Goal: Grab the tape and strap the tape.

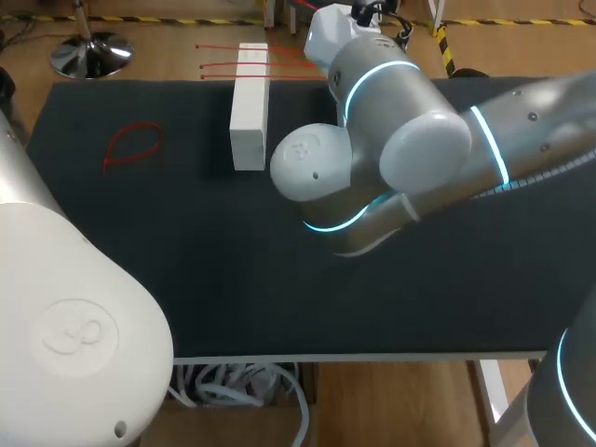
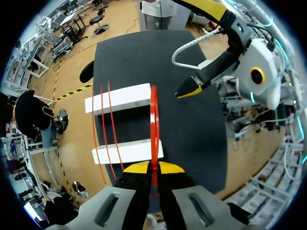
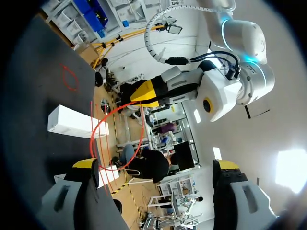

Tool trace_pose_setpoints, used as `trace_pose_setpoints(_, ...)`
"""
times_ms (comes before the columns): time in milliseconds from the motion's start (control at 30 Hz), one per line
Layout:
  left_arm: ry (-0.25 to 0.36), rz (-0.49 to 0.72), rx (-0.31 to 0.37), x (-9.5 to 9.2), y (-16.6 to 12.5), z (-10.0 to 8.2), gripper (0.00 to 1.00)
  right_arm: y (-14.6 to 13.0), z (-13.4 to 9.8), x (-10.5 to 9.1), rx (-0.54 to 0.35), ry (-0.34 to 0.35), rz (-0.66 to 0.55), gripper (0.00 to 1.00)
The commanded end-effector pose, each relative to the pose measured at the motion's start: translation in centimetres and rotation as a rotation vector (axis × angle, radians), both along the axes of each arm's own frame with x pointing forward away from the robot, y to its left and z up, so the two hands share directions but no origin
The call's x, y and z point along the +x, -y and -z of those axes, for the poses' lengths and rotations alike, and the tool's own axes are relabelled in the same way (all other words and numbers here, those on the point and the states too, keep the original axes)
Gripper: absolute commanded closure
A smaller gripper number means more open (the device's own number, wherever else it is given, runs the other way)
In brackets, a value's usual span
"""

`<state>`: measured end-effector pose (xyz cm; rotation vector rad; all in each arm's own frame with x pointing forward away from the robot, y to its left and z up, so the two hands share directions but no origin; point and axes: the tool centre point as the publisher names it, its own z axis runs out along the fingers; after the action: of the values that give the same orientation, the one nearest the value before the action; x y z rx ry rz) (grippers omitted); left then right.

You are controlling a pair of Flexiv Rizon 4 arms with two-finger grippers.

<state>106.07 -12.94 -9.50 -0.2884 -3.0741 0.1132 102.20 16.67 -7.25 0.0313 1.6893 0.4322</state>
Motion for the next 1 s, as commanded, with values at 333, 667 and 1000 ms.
trace_pose_setpoints(333, -0.006, -0.085, 0.115, 1.2, -4.8, 1.3, 1.0, 0.1, -0.3, 0.0, -0.004, -0.009, -0.002, 0.0)
trace_pose_setpoints(667, -0.11, -0.287, 0.283, 1.9, -14.9, 4.1, 1.0, 0.1, -0.3, 0.0, -0.004, -0.009, -0.002, 0.0)
trace_pose_setpoints(1000, -0.082, -0.452, 0.324, 2.7, -20.7, 3.9, 1.0, 0.1, -0.3, 0.0, -0.004, -0.009, -0.002, 0.0)
